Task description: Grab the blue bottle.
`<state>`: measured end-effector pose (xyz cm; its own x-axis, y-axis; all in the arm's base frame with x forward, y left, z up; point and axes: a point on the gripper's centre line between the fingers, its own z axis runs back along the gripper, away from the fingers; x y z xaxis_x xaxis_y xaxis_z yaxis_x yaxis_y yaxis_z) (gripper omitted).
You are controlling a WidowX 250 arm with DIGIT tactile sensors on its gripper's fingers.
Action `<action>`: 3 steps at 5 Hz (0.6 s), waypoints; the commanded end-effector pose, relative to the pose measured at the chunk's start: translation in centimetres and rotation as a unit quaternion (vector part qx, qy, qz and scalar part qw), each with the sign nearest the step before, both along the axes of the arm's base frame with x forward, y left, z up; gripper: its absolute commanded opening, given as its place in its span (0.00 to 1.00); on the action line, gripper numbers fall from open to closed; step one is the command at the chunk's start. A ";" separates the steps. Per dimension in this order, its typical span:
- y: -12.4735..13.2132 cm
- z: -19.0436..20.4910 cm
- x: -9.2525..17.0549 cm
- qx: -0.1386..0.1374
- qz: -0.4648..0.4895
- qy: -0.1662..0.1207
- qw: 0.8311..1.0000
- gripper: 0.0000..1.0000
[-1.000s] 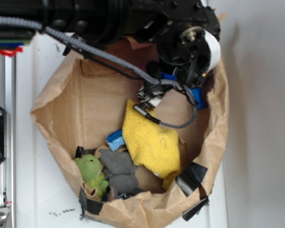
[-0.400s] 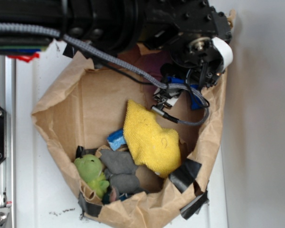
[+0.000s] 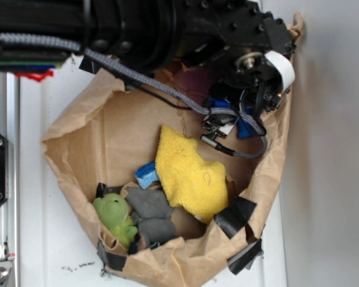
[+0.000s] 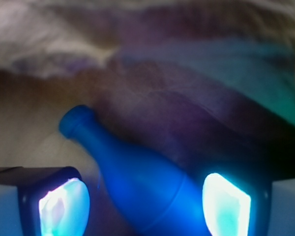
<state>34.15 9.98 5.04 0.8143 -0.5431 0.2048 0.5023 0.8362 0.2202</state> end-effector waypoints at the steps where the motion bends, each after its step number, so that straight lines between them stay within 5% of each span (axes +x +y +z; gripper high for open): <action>1: -0.9 -1.2 1.1 0.050 -0.053 -0.067 0.995 1.00; 3: -1.2 -2.0 0.7 0.058 -0.083 -0.030 0.994 1.00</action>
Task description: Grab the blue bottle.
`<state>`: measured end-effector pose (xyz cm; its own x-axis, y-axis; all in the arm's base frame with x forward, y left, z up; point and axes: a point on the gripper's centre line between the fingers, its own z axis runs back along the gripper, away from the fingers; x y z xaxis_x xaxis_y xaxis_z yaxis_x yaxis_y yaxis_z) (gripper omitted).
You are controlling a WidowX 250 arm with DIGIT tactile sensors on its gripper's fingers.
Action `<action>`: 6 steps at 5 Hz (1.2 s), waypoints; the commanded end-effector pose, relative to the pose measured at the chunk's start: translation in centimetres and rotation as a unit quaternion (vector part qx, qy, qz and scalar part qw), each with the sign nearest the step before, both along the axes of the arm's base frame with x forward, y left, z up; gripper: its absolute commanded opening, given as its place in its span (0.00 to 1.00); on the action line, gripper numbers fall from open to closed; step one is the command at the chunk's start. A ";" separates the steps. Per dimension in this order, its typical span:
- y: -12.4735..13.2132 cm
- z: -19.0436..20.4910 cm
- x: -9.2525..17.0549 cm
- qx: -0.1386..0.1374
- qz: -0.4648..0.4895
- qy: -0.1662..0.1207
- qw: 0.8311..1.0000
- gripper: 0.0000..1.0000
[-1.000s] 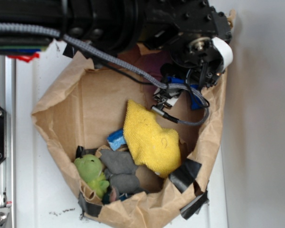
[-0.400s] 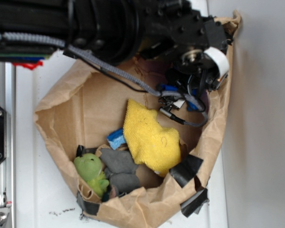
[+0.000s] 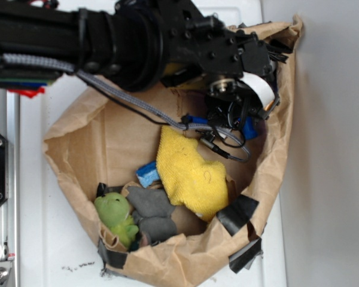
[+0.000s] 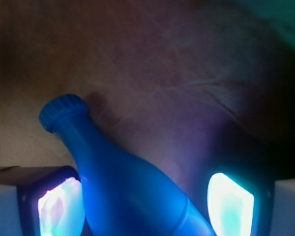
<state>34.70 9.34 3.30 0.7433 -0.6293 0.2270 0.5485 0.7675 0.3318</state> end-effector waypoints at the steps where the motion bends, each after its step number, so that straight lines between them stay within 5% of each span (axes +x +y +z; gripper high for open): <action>1: -0.4 -0.1 -0.1 0.010 -0.025 0.015 1.000 0.00; 3: -0.2 0.2 -0.1 0.006 -0.016 0.018 1.000 0.00; 6: 1.0 5.8 -2.8 -0.038 0.017 0.072 0.997 0.00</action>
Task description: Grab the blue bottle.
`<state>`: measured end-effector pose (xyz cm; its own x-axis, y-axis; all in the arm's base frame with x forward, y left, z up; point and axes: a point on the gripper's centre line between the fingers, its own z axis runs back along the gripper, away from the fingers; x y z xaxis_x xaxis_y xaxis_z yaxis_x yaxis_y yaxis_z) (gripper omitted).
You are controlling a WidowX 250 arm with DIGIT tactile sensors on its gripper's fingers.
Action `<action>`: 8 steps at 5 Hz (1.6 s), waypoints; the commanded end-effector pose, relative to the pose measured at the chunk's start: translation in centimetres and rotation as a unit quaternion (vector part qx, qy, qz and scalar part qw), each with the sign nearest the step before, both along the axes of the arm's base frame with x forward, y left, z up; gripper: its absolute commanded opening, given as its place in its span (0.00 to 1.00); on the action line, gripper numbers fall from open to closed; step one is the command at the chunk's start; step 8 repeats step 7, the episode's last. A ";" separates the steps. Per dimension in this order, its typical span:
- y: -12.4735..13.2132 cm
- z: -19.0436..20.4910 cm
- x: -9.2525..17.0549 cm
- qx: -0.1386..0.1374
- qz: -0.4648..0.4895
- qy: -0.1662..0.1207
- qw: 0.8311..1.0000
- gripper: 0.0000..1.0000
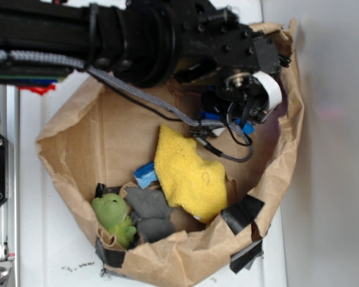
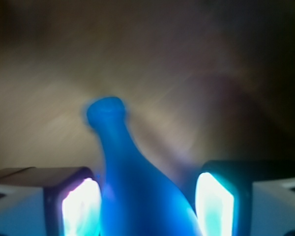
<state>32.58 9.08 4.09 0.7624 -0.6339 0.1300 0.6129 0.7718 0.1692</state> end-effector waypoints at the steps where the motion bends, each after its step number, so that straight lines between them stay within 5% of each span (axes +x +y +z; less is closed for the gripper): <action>1: 1.3 7.0 -2.1 -0.009 0.037 0.008 0.999 0.00; 2: 0.6 9.5 -4.9 -0.031 0.039 0.007 0.999 0.00; 3: 0.0 12.5 -7.0 -0.059 0.036 0.034 0.997 0.00; 5: -1.4 15.4 -7.3 -0.085 0.072 0.088 0.990 0.00; 8: -2.2 15.6 -6.7 -0.095 0.075 0.095 0.988 0.00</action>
